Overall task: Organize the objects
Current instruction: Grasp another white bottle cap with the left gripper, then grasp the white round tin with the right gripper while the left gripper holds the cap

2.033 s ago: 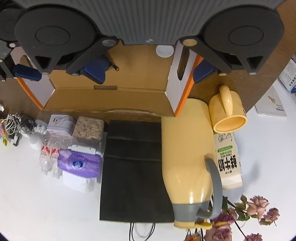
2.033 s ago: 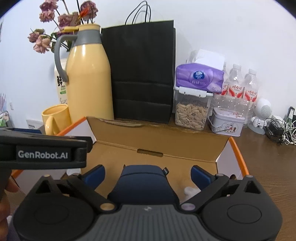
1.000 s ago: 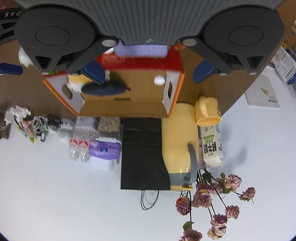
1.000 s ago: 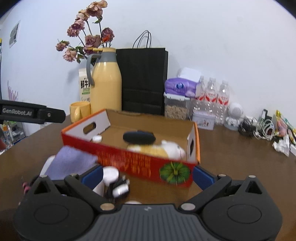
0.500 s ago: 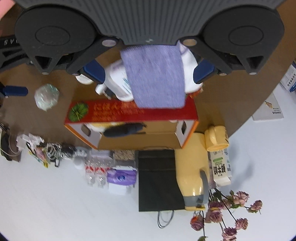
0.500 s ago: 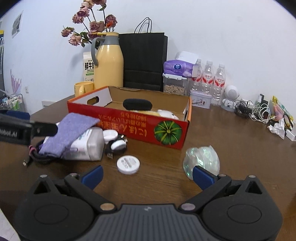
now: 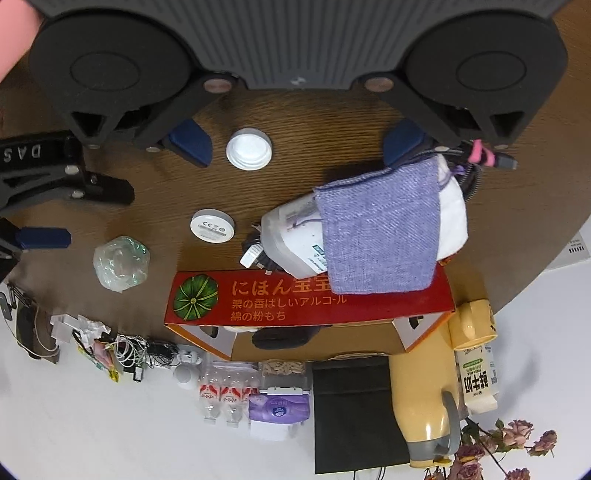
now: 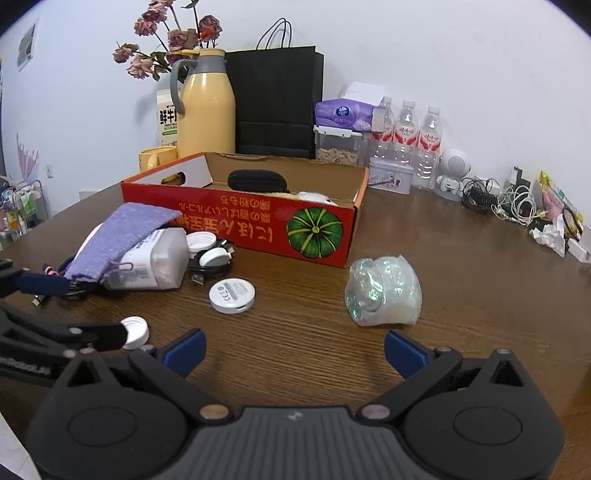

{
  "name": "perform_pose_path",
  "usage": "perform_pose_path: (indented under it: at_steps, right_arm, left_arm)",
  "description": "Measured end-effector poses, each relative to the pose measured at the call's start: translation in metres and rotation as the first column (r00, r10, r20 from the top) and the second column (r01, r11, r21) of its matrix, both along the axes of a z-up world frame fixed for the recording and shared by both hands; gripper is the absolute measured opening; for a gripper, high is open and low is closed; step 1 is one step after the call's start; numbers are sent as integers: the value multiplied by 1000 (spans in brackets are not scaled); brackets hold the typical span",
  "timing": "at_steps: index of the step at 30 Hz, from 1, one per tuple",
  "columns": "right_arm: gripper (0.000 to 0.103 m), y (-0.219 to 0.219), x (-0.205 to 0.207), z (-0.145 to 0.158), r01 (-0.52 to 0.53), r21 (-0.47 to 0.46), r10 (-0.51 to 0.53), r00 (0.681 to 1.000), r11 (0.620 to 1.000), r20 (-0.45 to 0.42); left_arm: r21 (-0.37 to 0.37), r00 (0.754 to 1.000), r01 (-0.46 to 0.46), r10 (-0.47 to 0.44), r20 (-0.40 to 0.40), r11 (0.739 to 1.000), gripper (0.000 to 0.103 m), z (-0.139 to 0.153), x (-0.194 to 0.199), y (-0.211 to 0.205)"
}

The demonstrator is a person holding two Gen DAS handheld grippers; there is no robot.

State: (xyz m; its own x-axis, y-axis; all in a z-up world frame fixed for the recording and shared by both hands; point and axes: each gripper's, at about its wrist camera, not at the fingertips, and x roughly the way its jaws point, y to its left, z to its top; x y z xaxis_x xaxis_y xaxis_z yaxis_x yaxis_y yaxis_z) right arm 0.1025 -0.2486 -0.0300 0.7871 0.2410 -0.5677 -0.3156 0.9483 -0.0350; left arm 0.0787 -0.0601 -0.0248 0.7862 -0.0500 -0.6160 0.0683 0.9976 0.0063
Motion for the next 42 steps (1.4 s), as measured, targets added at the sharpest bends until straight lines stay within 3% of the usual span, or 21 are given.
perform_pose_path:
  at_steps: [3, 6, 7, 8, 12, 19, 27, 42]
  right_arm:
    - [103, 0, 1, -2, -4, 2, 4, 1000, 1000, -7]
    - [103, 0, 2, -4, -3, 6, 3, 1000, 1000, -12]
    - [103, 0, 3, -4, -4, 8, 4, 1000, 1000, -13]
    - [103, 1, 3, -4, -5, 9, 5, 1000, 1000, -14]
    - [103, 3, 5, -6, -8, 8, 8, 1000, 1000, -21]
    - [103, 10, 10, -9, -15, -1, 15, 999, 1000, -33]
    - [103, 22, 20, -8, -31, -11, 31, 999, 999, -42]
    - [103, 50, 59, -18, -15, -18, 14, 996, 1000, -91]
  left_arm:
    - [3, 1000, 16, -16, -7, 1000, 84, -5, 3, -6]
    - [0, 999, 47, -47, -24, 999, 57, -9, 5, -11]
    - [-1, 998, 60, -60, -26, 998, 37, -10, 5, -12]
    - [3, 997, 80, -80, -13, 997, 29, -10, 3, -14]
    - [1, 994, 108, -108, 5, 994, 29, -8, 0, -16]
    - [-24, 997, 79, -79, 21, 997, 29, -1, -1, -8]
    - [-40, 993, 81, -77, 91, 996, 29, 22, -9, 5]
    - [-64, 988, 36, -26, 153, 997, 29, 47, -2, 27]
